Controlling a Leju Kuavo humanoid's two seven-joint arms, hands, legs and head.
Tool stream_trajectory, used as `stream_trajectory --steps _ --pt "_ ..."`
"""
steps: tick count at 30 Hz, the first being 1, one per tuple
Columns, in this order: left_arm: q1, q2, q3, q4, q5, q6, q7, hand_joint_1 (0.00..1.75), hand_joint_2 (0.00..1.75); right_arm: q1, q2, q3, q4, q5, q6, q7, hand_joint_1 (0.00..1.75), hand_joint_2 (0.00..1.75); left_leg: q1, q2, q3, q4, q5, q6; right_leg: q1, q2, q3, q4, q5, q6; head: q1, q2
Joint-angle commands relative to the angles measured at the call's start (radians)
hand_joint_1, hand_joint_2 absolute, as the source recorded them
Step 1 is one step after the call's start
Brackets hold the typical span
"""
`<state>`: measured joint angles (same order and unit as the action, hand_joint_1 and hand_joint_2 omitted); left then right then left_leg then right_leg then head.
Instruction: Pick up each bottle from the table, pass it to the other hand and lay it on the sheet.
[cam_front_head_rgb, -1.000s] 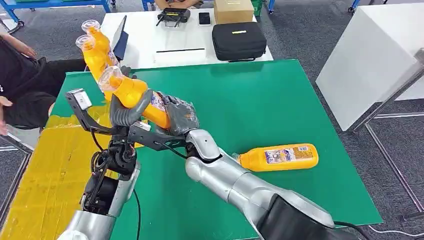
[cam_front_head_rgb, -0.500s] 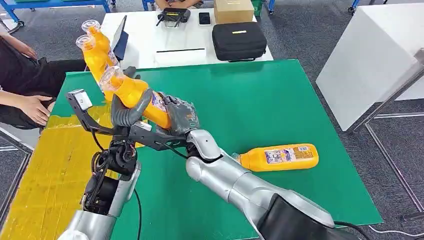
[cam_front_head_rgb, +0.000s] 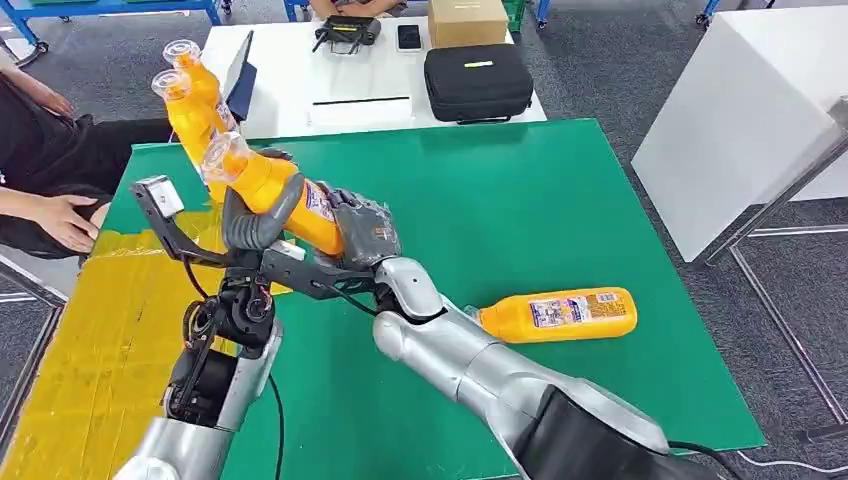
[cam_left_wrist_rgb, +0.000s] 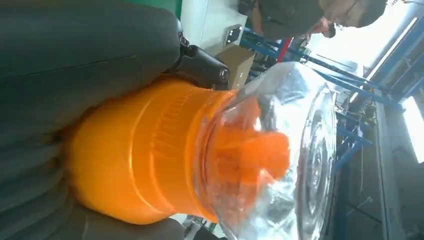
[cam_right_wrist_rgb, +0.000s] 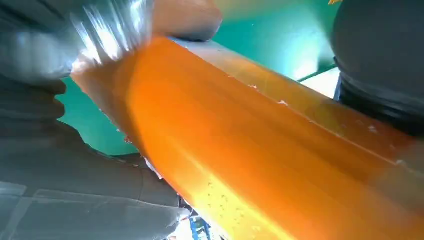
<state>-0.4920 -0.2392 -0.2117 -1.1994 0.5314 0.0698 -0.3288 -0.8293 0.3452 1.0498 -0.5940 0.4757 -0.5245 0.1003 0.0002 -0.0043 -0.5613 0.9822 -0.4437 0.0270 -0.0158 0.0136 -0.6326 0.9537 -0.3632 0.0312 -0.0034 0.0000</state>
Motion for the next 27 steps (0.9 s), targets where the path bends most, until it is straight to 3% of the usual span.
stream_trajectory --steps 1,12,13,27 --pt "-0.085 -0.023 -0.042 0.069 0.003 -0.009 0.004 1.75 1.75 -0.033 0.004 0.096 0.057 0.011 0.01 -0.011 1.75 1.75 0.001 -0.004 0.003 0.002 -0.003 -0.002 0.002 -0.005 0.005 0.002 -0.004 -0.002 0.0 0.0" --pt "-0.078 -0.02 -0.051 0.049 0.003 -0.004 0.002 1.75 1.75 -0.033 0.004 0.081 0.052 0.02 0.019 -0.012 1.75 1.75 0.001 -0.003 0.002 0.001 -0.001 -0.001 0.001 -0.004 0.003 0.001 -0.002 -0.001 0.0 0.0" --pt "-0.079 -0.02 -0.047 0.043 0.004 0.0 -0.001 1.75 1.75 -0.038 0.004 0.062 0.064 0.008 0.04 0.015 0.0 0.0 0.001 -0.003 0.001 0.001 -0.001 -0.001 0.001 -0.004 0.002 0.001 -0.002 -0.001 0.0 0.0" --pt "-0.063 -0.006 -0.029 0.016 -0.003 0.007 -0.002 1.75 1.75 -0.022 0.004 0.009 0.07 0.05 0.025 -0.012 0.0 0.0 0.001 -0.002 0.002 0.001 -0.002 -0.001 0.001 -0.004 0.003 0.001 -0.002 -0.001 0.0 0.0"
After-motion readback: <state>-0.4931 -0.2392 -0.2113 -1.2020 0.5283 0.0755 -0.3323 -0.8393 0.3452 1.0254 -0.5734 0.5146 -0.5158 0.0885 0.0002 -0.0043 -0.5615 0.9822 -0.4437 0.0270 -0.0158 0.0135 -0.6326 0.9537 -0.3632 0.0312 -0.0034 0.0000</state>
